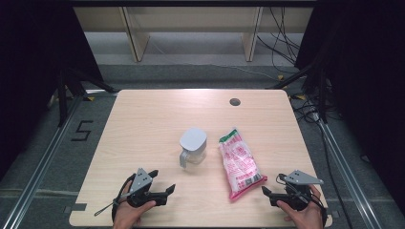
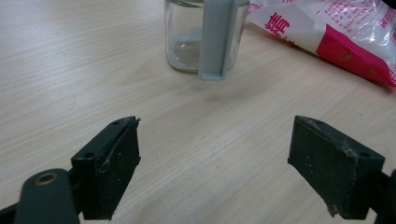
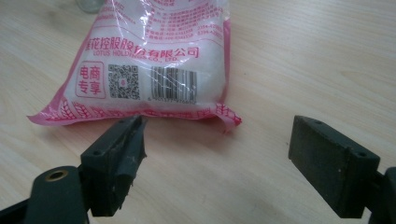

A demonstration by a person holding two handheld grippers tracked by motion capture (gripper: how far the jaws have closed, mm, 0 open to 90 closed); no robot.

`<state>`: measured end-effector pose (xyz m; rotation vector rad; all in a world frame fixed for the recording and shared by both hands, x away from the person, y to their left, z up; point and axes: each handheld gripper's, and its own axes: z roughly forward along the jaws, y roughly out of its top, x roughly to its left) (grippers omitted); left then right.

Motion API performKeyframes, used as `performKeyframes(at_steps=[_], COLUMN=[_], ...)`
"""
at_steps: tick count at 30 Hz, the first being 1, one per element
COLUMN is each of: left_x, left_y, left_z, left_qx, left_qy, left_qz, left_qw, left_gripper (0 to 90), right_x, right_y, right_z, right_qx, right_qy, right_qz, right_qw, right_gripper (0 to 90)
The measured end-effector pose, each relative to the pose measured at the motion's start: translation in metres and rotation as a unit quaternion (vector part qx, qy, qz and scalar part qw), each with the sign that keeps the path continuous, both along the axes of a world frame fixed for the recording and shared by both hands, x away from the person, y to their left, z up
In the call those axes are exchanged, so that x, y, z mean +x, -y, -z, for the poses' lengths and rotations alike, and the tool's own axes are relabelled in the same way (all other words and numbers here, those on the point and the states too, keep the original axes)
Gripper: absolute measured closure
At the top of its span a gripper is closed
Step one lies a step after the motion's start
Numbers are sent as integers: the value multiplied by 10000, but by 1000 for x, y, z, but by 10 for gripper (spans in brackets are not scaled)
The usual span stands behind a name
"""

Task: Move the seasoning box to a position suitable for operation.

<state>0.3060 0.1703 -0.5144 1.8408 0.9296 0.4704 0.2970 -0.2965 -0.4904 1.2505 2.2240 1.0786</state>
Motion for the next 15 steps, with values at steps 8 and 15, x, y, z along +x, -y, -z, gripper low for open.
performKeyframes(at_steps=[8, 15], left_x=[0, 10], left_y=[1, 7], left_z=[-3, -13], left_qx=[-13, -32], left_qy=[42, 174], left_qz=[-52, -20], left_qw=[10000, 9998], left_gripper=[154, 164], right_x=[1, -1], right_y=[2, -1], right_z=[1, 1], right_qx=[179, 338], right_qy=[21, -74], right_qz=[54, 157], right_qw=[9998, 9993], right_gripper=[159, 155])
